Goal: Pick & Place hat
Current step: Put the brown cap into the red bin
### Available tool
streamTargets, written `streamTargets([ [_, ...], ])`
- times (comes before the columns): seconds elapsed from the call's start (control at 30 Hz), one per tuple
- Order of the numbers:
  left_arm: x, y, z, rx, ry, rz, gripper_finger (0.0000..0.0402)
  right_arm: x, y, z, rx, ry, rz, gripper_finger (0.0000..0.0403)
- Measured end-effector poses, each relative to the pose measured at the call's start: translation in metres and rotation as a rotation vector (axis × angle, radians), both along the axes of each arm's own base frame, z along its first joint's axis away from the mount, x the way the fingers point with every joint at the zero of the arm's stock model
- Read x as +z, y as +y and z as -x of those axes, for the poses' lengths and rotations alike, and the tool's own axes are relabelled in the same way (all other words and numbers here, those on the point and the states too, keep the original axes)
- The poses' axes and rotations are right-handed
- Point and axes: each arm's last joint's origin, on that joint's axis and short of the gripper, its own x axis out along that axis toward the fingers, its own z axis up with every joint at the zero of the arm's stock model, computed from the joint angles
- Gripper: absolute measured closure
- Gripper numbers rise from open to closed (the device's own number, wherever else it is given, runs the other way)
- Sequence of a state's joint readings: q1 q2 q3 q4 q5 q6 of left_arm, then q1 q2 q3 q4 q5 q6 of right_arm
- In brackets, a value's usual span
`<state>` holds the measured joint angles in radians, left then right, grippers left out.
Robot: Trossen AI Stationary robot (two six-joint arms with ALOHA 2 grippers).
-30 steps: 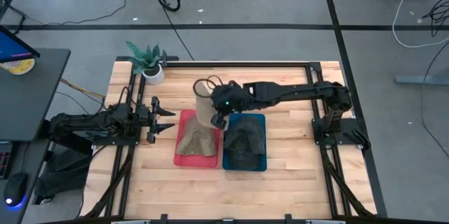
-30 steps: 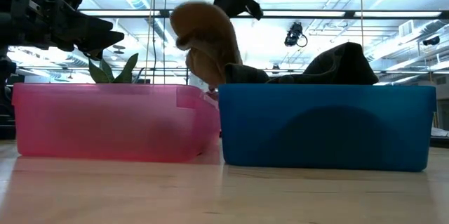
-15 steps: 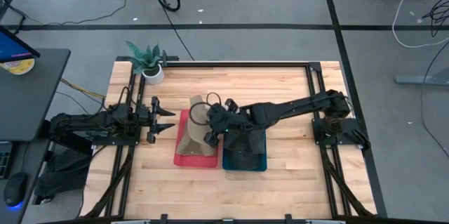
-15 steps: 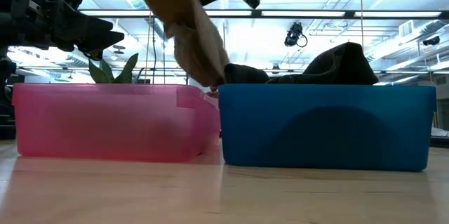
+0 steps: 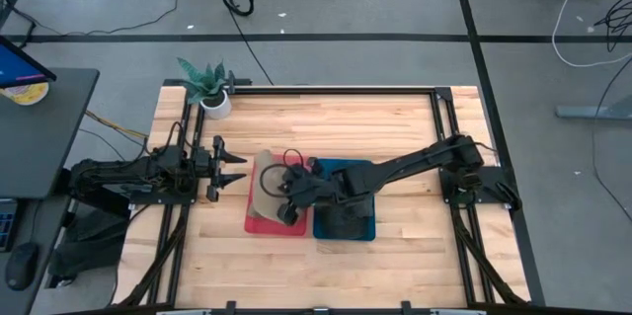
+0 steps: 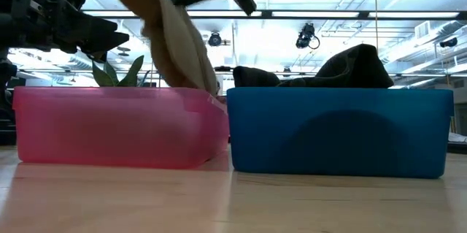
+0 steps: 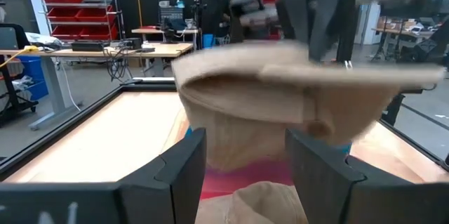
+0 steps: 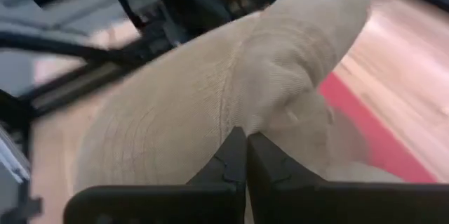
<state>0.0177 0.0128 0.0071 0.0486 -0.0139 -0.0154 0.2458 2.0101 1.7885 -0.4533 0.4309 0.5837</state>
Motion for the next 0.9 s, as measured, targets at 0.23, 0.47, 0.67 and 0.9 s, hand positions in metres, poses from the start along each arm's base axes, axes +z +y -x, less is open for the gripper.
streamTargets([
  [0.23,-0.001,0.0,0.0,0.0,0.013,0.0,0.0204,-0.035,-0.005,-0.012,-0.044,0.086,-0.013,0.0403],
  [0.47,-0.002,0.0,-0.001,-0.001,0.025,0.0,0.0204,-0.091,-0.014,-0.033,-0.027,0.18,-0.08,0.0403],
  [0.67,-0.002,0.0,-0.001,0.0,0.025,0.0,0.0204,-0.13,-0.02,-0.045,-0.002,0.232,-0.123,0.0403],
  [0.9,-0.002,0.0,-0.001,0.0,0.024,0.0,0.0204,-0.136,-0.027,-0.047,-0.016,0.243,-0.144,0.0403],
])
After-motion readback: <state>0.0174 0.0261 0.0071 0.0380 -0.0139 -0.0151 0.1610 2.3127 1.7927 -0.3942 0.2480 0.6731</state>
